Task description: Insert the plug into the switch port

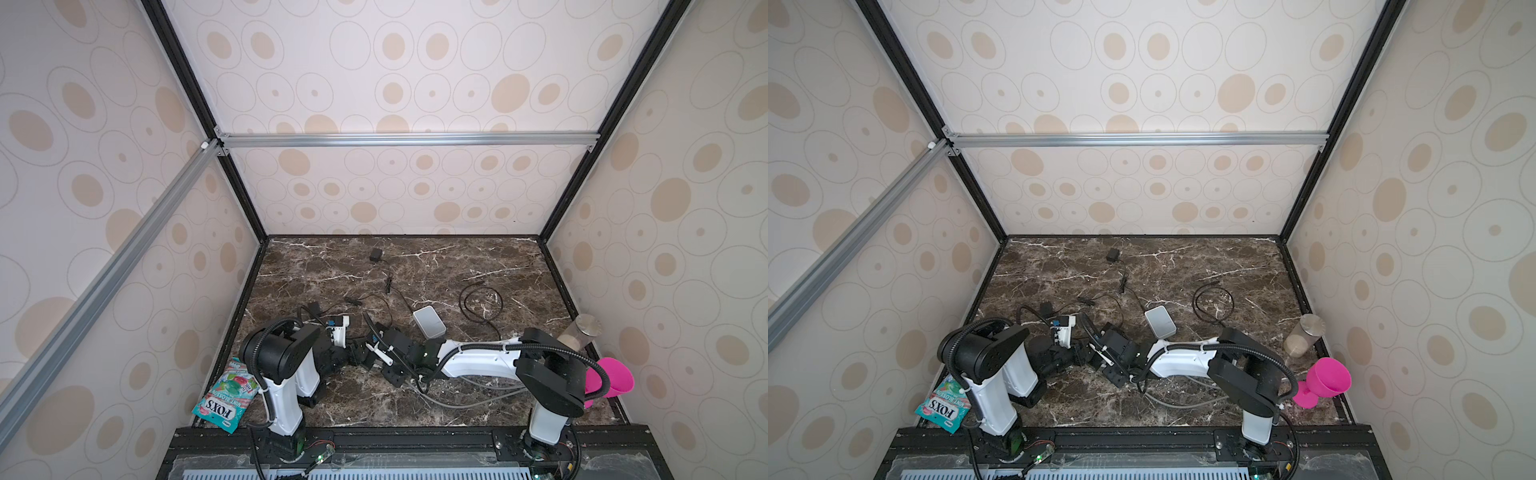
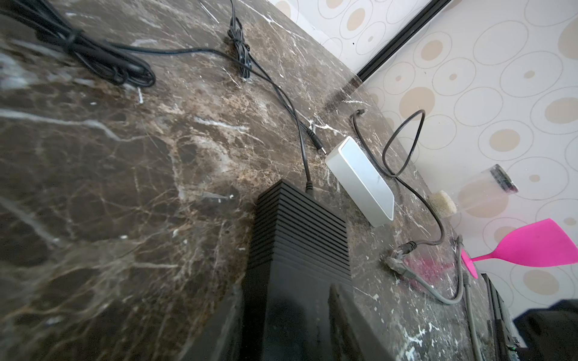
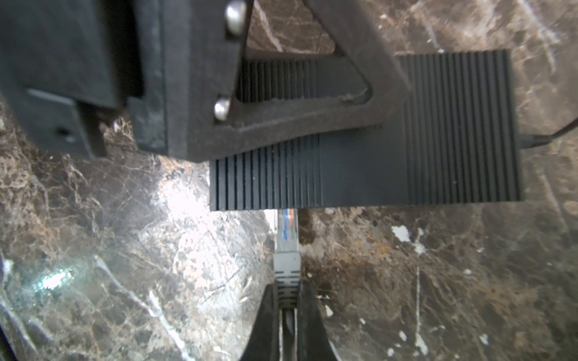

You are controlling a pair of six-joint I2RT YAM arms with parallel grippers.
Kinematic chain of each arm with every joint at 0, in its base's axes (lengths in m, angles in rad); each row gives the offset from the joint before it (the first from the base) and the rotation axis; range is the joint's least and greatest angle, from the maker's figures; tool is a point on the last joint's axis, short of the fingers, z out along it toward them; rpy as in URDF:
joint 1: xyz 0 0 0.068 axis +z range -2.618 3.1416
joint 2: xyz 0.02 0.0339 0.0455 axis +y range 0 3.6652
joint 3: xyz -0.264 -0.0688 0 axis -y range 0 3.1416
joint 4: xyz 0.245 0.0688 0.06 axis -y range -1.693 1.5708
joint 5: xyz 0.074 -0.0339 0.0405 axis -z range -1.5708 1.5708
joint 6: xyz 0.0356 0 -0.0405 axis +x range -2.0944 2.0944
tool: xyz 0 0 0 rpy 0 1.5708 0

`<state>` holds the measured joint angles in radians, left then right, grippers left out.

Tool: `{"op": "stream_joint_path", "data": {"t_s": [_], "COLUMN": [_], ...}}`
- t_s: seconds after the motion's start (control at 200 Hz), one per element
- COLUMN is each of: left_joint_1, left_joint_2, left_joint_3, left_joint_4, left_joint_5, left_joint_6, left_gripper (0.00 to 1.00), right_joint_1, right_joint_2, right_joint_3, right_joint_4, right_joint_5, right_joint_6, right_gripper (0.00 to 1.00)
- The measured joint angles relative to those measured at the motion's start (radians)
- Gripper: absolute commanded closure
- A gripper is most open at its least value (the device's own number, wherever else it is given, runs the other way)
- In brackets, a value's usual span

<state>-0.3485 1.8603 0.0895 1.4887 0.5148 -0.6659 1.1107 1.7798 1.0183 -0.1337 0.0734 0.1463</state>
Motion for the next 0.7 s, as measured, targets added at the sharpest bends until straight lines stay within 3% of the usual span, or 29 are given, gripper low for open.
{"op": "stream_joint_path", "data": {"t_s": [0.7], "left_joint_1": [0.000], "left_joint_2": [-0.016], "left_joint_3": [0.006], "left_joint_4": [-0.030], "left_joint_5": [-0.005], "left_joint_6": [0.000], "left_gripper": [0.56], "right_joint_1": [0.000], "right_joint_2": [0.011], "right_joint_3": [-0.013], "right_joint_4": [0.028], "right_joint_5": [0.003], "right_joint_6": [0.003], "right_gripper": [1.00]}}
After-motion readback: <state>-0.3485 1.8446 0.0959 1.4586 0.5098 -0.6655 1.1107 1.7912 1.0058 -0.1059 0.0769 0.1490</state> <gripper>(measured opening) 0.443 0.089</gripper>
